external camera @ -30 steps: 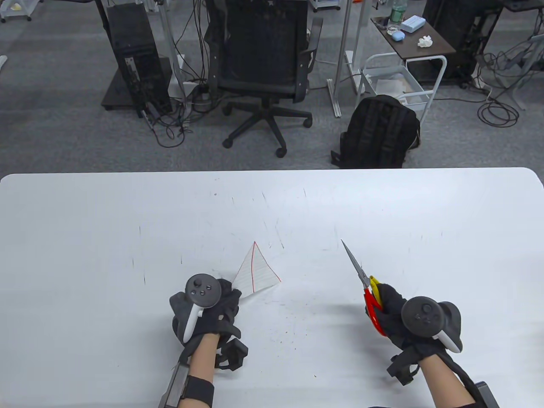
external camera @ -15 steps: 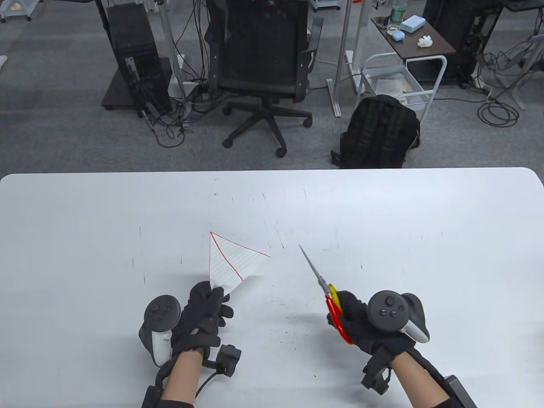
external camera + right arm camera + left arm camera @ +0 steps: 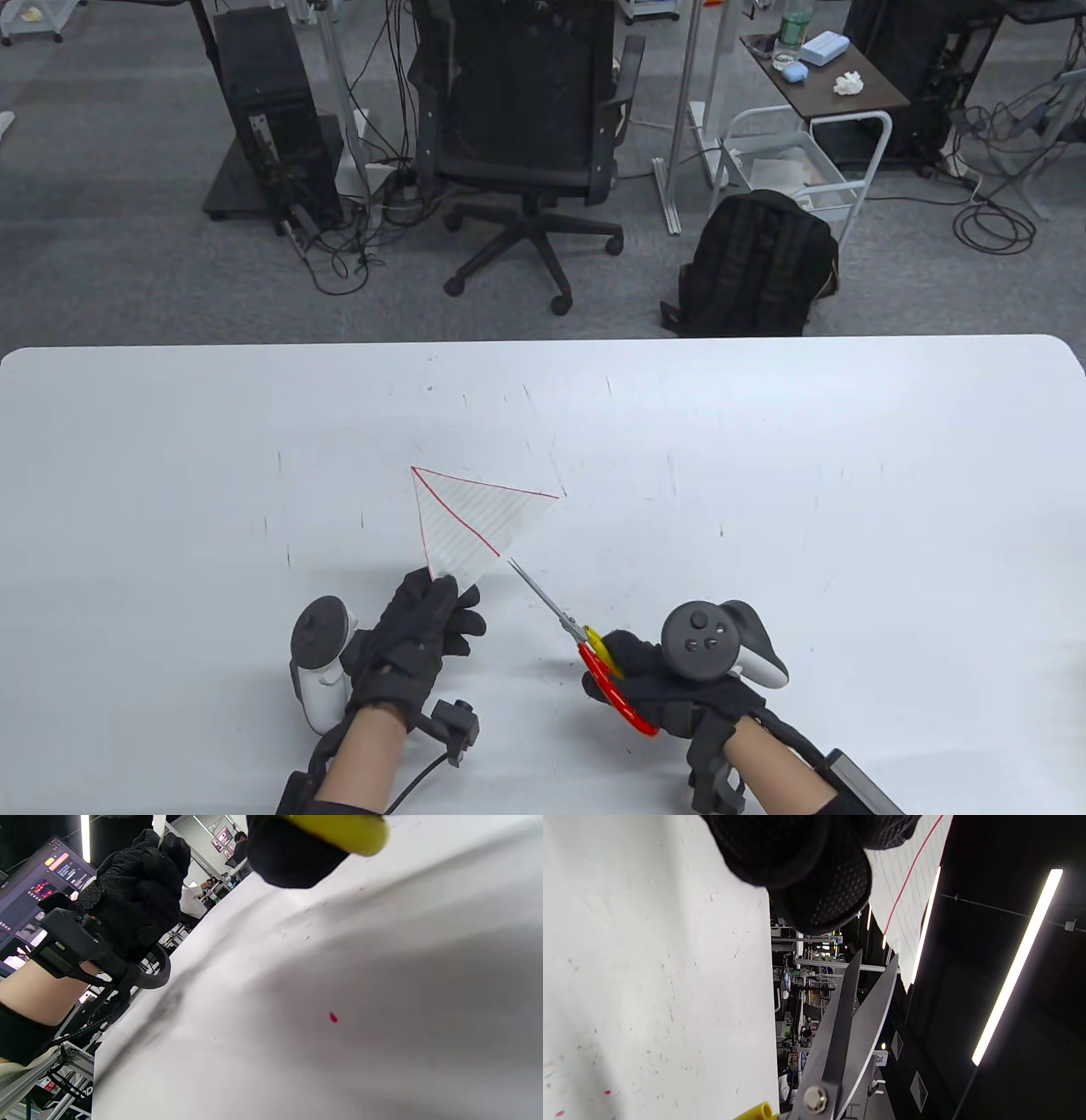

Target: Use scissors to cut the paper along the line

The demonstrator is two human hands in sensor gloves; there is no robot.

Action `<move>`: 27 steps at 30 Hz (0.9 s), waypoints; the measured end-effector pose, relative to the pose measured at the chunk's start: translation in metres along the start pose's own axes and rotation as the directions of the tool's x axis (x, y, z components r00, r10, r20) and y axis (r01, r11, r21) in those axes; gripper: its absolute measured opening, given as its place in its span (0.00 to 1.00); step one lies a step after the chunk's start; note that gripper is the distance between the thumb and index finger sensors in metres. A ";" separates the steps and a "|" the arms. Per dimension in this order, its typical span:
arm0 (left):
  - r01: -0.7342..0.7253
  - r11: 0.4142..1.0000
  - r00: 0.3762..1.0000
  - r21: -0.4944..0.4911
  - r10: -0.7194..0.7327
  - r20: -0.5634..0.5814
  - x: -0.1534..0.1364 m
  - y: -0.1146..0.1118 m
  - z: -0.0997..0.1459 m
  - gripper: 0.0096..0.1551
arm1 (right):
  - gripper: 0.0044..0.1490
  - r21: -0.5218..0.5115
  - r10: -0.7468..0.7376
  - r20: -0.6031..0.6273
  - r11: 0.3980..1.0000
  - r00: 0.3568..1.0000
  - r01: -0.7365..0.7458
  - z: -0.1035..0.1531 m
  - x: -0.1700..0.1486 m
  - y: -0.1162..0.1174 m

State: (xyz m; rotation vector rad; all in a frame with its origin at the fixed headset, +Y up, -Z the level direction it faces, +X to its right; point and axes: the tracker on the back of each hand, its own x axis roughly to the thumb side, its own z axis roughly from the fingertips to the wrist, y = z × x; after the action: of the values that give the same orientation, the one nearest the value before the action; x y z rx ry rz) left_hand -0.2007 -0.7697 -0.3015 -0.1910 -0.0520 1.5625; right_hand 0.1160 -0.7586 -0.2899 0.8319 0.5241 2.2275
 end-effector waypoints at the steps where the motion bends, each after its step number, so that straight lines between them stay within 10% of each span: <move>1: 0.012 1.000 1.000 -0.017 -0.012 0.002 0.001 -0.003 0.000 0.20 | 0.49 -0.011 -0.014 0.007 1.000 1.000 0.014 0.000 0.000 0.001; 27: 0.091 0.992 0.996 -0.093 -0.089 0.027 0.001 -0.019 -0.001 0.20 | 0.49 0.012 -0.073 0.050 0.997 0.996 0.072 0.001 0.002 0.001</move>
State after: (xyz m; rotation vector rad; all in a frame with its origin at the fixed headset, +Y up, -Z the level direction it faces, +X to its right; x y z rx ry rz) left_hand -0.1816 -0.7682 -0.2992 -0.2418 -0.1503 1.4737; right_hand 0.1152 -0.7579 -0.2876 0.8583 0.5335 2.1341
